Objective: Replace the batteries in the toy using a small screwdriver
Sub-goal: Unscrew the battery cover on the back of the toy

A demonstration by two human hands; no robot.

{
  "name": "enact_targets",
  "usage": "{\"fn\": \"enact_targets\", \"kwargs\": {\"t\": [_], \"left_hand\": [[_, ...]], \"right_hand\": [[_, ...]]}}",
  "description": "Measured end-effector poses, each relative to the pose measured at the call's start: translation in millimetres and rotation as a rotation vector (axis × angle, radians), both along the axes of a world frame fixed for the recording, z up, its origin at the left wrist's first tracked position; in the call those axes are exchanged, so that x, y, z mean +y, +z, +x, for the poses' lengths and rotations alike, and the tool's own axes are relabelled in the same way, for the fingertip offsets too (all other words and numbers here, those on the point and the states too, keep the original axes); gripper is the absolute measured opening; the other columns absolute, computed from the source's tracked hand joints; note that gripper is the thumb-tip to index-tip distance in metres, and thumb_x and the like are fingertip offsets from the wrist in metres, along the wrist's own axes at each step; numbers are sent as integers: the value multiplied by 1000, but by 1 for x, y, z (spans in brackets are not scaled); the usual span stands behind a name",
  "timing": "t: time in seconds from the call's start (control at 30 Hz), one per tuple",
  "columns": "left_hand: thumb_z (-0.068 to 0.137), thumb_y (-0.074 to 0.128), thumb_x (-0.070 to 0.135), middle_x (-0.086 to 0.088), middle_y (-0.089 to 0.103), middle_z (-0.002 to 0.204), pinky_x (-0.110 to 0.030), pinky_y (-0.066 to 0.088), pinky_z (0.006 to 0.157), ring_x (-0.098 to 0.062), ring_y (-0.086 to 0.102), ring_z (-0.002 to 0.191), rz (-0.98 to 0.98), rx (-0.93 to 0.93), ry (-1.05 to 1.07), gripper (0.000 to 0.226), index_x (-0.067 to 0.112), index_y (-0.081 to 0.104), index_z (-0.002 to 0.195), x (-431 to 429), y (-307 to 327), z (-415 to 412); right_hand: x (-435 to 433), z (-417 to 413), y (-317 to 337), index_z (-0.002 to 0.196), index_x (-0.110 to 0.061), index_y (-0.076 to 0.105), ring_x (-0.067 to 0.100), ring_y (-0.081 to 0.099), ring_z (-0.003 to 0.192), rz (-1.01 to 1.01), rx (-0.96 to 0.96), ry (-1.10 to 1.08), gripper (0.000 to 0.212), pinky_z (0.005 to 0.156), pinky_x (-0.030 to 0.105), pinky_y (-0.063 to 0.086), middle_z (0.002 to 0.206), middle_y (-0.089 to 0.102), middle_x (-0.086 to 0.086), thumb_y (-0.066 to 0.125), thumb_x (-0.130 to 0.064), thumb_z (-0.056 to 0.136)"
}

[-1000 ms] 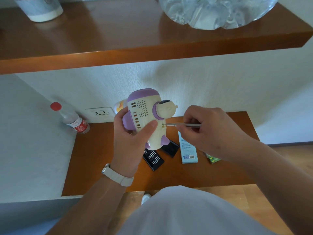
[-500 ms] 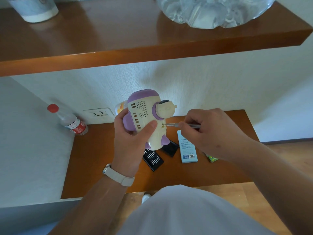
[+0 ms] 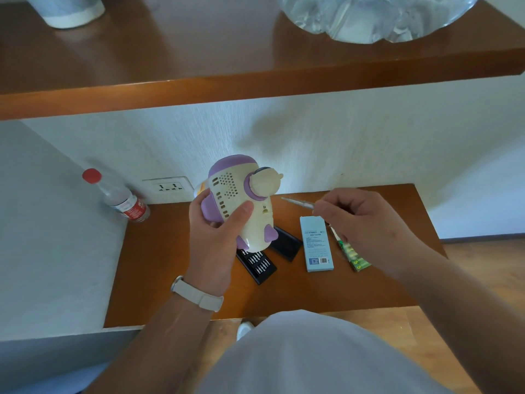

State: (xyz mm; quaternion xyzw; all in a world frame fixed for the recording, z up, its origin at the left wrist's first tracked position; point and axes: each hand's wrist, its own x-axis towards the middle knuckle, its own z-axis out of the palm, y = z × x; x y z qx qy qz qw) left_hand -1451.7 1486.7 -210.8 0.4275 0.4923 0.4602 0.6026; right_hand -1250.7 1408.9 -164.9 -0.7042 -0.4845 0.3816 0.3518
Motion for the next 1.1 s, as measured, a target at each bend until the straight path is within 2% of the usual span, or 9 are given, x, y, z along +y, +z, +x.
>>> {"fn": "enact_targets", "kwargs": {"t": [0.1,0.2,0.27,0.37,0.57,0.67,0.8,0.97,1.1], "left_hand": [[86,74,13,6,62,110,-22,59,66,-13,68,100,-32,2,29,55,31,43,128,2,-4,-9],[87,72,13,7,61,107,-18,57,63,-6,69,95,-46,31,56,55,28,41,130,5,-10,-21],[87,72,14,7,60,108,-18,57,63,-13,66,99,-56,63,70,57,26,40,134,8,-15,-31],[87,73,14,6,62,111,-21,59,66,-16,66,103,-81,69,86,60,23,40,137,11,-24,-45],[89,73,18,6,60,112,-18,58,64,-18,64,105,-87,132,86,61,24,39,139,18,-39,-71],[88,74,18,6,60,114,-18,58,64,-18,64,105,-100,143,88,62,24,39,140,20,-44,-83],[87,75,16,3,61,119,-20,59,66,-20,64,109,-97,150,91,65,21,40,141,24,-52,-105],[81,81,31,-1,61,127,-25,61,70,-24,64,114,-88,177,90,74,23,41,142,28,-65,-134],[68,84,51,-6,61,130,-44,63,82,-29,63,119,-88,208,94,92,20,42,144,30,-71,-157]], "right_hand": [[-1,-3,-15,79,-29,70,4,50,58,-43,96,-54,28,66,24,40,53,55,-16,52,-39,98],[1,-8,-34,84,-31,72,10,52,66,-93,113,-88,27,64,24,40,74,65,-14,52,-41,99],[4,-11,-49,88,-31,72,11,56,69,-124,70,-73,26,64,26,43,83,66,-6,51,-42,99],[9,-17,-74,89,-24,69,8,45,55,-165,38,-45,29,53,24,38,67,53,3,48,-39,102],[20,-38,-126,94,-18,61,13,45,63,-326,117,-18,21,59,28,39,72,52,-3,48,-34,102],[25,-50,-144,89,-23,64,16,52,67,-366,154,-39,13,68,36,45,73,64,-4,55,-30,96],[34,-68,-163,95,-26,63,16,70,85,-399,147,-16,6,91,46,55,88,75,-3,62,-24,89],[49,-95,-186,98,-28,58,16,68,85,-446,-29,80,7,82,40,59,92,70,-2,62,-30,93],[63,-119,-203,102,-25,59,15,64,84,-454,-187,146,11,81,38,58,95,65,-3,59,-34,96]]}}
